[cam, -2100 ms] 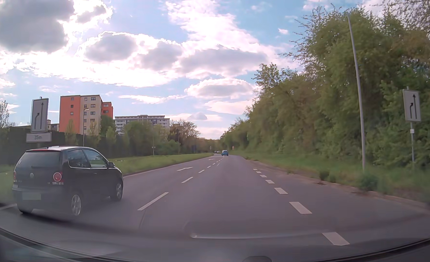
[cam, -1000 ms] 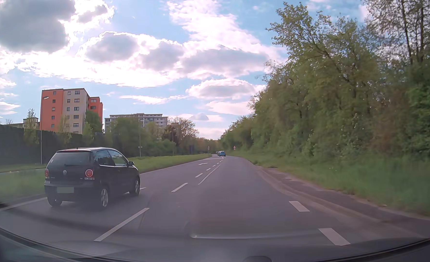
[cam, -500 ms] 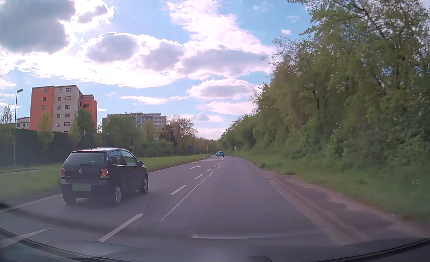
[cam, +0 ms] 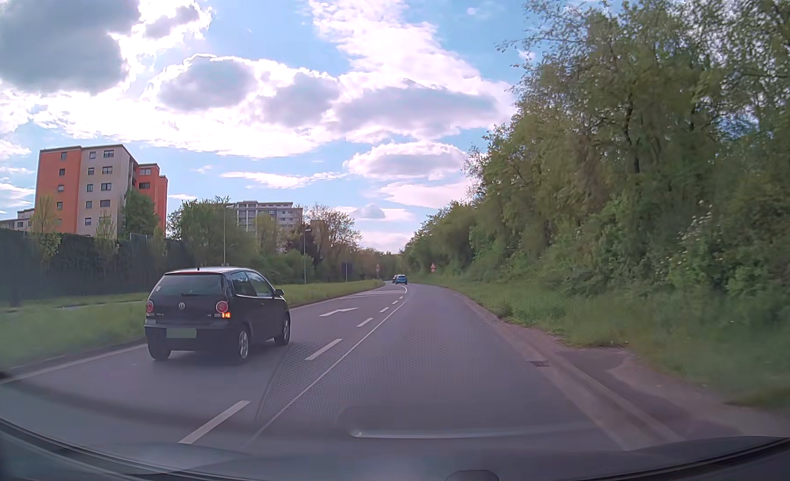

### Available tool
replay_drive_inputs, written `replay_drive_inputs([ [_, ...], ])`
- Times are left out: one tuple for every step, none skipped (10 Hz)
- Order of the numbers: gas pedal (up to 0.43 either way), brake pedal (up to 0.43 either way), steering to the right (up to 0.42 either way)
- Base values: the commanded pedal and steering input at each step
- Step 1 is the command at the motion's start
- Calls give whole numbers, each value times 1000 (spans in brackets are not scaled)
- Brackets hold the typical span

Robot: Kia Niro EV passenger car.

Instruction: Follow the waypoints while adhering to traffic rules and regulations

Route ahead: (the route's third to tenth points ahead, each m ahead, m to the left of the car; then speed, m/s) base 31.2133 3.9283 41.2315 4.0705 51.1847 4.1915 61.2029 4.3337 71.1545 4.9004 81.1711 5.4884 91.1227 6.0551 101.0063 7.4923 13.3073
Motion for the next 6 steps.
replay_drive_inputs([
  [0, 0, -2],
  [0, 0, -2],
  [0, 0, -2],
  [0, 0, -2],
  [0, 0, -2],
  [0, 0, -2],
])
